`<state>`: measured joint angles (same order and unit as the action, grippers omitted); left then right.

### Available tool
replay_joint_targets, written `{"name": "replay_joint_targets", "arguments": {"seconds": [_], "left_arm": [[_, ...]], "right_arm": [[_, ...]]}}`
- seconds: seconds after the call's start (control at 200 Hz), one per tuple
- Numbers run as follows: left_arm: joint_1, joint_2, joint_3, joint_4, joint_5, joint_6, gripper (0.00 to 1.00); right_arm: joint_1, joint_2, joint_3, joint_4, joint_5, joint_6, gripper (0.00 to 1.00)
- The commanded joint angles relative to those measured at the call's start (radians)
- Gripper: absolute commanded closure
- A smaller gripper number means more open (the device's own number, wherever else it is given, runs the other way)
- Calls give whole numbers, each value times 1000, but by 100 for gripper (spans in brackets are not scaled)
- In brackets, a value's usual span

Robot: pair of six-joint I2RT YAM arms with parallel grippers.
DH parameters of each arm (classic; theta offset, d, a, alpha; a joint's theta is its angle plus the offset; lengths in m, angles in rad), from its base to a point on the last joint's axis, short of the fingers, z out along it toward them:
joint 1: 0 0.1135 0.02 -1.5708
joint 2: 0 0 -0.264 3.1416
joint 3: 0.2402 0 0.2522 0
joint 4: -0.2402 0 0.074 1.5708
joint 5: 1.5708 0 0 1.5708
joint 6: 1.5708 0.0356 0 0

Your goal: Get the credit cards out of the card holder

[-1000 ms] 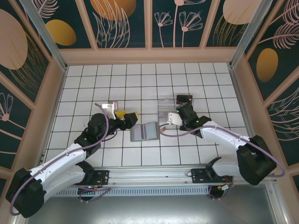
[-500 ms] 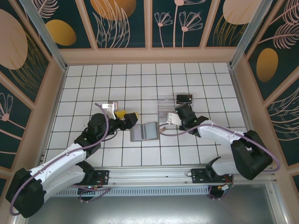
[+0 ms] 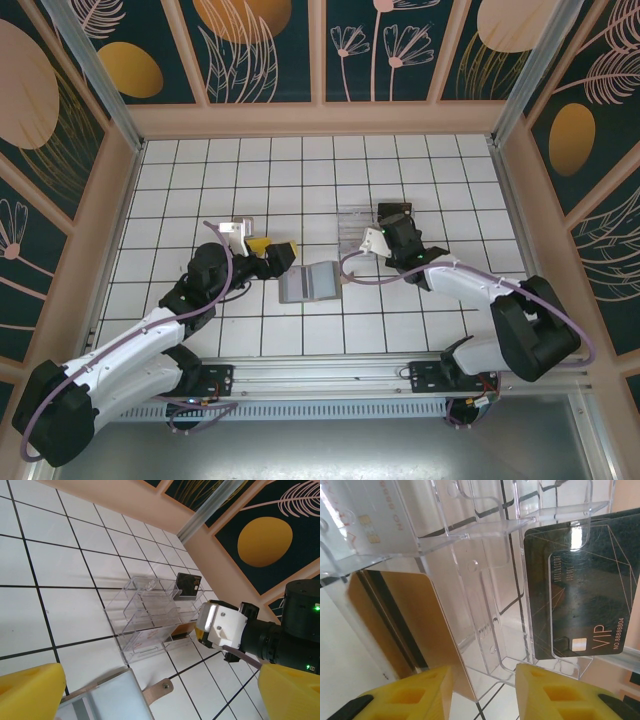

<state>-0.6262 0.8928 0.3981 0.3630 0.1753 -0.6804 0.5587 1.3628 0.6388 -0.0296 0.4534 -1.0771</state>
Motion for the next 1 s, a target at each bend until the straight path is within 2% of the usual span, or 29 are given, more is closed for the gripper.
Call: {"name": "replay_joint_targets", "arguments": {"seconds": [0.0,0.13,0.31,0.485,0.656,0.996], "left_arm": [[7,3,-8,42,16,16,1],[7,1,-10,42,13,16,1],[7,6,-10,44,12,16,1],[7,10,-10,44,11,18,1],[7,18,-8,45,15,18,1],[7,12,-10,42,12,18,1]], "right_arm": [[-5,12,1,26,22,-16,60],[-6,-12,43,-29,11,31,60],[-6,-72,120,-206,-132,156,48],[-6,-77,97,-275,-212,183,39],[-5,-50,64,-238,-180,162,35],[-5,28,60,-123,-79,121,37]]}}
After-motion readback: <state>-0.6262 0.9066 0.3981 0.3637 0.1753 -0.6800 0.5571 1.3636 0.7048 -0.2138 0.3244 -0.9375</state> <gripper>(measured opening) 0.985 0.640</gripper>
